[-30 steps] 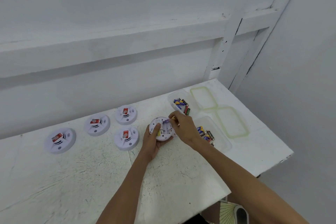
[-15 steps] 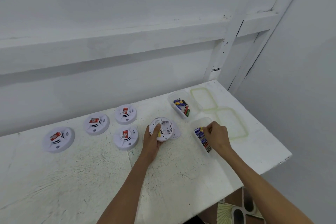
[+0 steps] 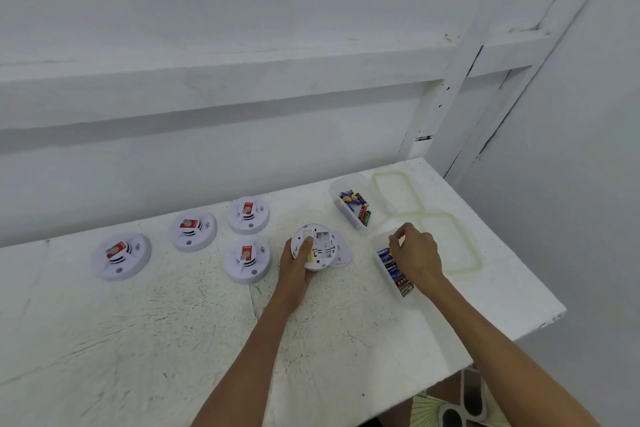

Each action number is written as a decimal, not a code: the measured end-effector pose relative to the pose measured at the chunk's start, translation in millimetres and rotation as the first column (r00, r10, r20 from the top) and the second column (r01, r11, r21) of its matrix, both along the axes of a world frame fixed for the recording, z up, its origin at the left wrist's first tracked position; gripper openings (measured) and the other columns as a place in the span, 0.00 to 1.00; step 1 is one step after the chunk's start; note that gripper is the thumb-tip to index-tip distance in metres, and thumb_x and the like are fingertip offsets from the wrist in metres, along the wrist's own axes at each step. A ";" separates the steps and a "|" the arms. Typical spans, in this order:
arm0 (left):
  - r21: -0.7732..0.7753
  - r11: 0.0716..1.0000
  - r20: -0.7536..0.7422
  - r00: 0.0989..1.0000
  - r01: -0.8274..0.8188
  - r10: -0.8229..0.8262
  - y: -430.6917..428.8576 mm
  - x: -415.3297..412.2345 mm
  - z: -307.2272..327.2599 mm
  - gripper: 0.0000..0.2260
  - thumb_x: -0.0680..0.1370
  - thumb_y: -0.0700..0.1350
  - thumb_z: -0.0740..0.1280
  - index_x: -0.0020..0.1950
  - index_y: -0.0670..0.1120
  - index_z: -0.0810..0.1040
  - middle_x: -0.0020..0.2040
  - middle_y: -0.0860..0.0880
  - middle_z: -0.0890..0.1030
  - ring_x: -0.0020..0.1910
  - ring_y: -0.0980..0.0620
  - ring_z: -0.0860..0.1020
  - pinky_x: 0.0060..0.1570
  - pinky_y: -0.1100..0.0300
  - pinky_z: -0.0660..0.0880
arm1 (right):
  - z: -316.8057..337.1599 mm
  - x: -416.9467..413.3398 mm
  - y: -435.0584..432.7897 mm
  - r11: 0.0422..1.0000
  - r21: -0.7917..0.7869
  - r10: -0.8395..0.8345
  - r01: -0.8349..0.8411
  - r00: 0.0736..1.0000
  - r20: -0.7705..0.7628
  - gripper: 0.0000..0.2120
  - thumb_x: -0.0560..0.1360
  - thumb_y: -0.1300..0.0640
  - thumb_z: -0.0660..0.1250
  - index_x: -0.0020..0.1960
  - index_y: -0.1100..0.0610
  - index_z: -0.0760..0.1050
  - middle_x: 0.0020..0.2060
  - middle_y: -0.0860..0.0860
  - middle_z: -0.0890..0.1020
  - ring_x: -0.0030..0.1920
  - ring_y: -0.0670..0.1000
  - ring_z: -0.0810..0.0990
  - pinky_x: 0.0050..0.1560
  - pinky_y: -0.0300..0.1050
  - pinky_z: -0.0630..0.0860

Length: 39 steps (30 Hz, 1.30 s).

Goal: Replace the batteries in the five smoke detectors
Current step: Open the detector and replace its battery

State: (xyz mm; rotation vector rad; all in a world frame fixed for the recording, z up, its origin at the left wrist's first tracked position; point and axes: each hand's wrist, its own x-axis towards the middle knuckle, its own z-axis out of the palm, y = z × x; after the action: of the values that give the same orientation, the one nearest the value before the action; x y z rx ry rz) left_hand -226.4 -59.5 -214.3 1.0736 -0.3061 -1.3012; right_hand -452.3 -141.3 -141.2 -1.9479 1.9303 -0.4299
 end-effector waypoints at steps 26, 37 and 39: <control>-0.110 0.994 -0.129 0.992 -0.029 0.015 -3.5 0.9 4.6 0.20 0.85 0.41 0.63 0.78 0.50 0.69 0.71 0.42 0.79 0.67 0.38 0.80 0.58 0.43 0.82 | -12.3 80.5 -121.0 0.853 0.069 0.496 -0.518 0.762 -0.417 0.11 0.81 0.58 0.60 0.62 0.56 0.72 0.50 0.55 0.77 0.50 0.57 0.78 0.39 0.47 0.72; -0.112 0.992 -0.181 0.983 -0.055 0.035 -6.6 1.9 2.2 0.27 0.85 0.38 0.63 0.81 0.58 0.64 0.73 0.46 0.77 0.66 0.40 0.81 0.54 0.43 0.83 | -7.7 90.0 -114.5 0.983 -0.072 0.182 -0.170 0.958 0.223 0.06 0.76 0.59 0.66 0.53 0.55 0.74 0.33 0.56 0.80 0.28 0.54 0.75 0.30 0.47 0.75; -0.110 0.992 -0.177 0.984 -0.055 0.034 -6.1 1.3 3.6 0.27 0.85 0.38 0.63 0.81 0.57 0.64 0.74 0.46 0.77 0.67 0.39 0.81 0.54 0.43 0.83 | 7.8 94.2 -103.4 0.989 -0.140 0.102 -0.043 0.890 0.444 0.06 0.74 0.60 0.67 0.51 0.56 0.75 0.30 0.53 0.80 0.29 0.53 0.77 0.34 0.45 0.76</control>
State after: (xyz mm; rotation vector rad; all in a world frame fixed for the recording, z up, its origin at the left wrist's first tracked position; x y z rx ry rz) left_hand -225.1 -65.6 -210.7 0.8588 -0.2205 -1.3122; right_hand -358.1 -244.7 -133.3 -1.7850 1.5584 -0.9135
